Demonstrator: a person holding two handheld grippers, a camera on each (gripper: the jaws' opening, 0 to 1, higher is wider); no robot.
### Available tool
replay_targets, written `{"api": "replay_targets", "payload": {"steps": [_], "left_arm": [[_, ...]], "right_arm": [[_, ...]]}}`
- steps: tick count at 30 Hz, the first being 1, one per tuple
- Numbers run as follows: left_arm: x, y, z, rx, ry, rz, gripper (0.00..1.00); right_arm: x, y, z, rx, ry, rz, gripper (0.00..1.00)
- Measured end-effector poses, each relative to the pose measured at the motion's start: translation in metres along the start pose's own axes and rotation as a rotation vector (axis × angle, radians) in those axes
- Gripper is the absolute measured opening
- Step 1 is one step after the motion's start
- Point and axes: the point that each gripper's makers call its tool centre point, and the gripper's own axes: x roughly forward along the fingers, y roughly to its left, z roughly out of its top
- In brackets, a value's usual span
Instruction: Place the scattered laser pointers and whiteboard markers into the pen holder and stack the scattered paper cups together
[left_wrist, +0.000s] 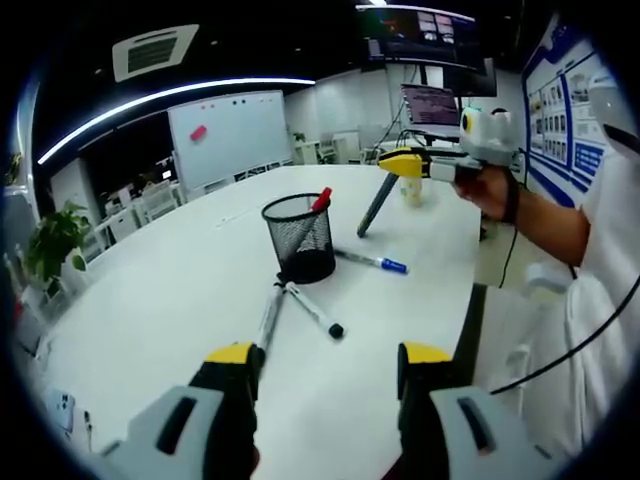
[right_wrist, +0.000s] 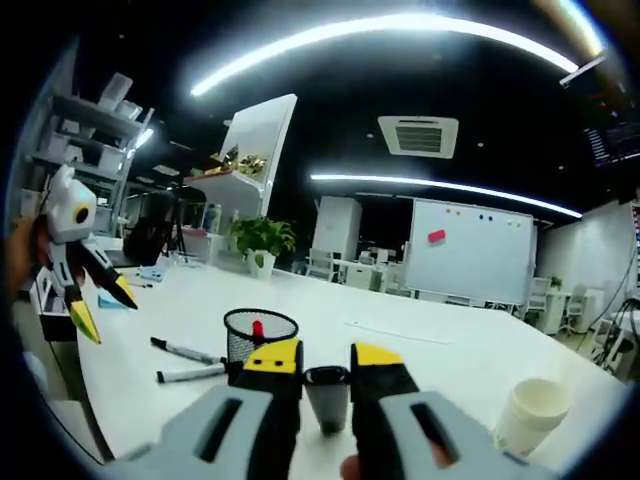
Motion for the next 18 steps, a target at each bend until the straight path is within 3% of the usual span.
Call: {"api": "replay_targets", "payload": {"steps": [18], "left_arm": [[-0.0004,0.0005,0.0017,0.007,0.001,0.001,0.57]], "right_arm": [[0.0027,-0.0012,0.0064,0.013,-0.003,0.011,0.18]]}}
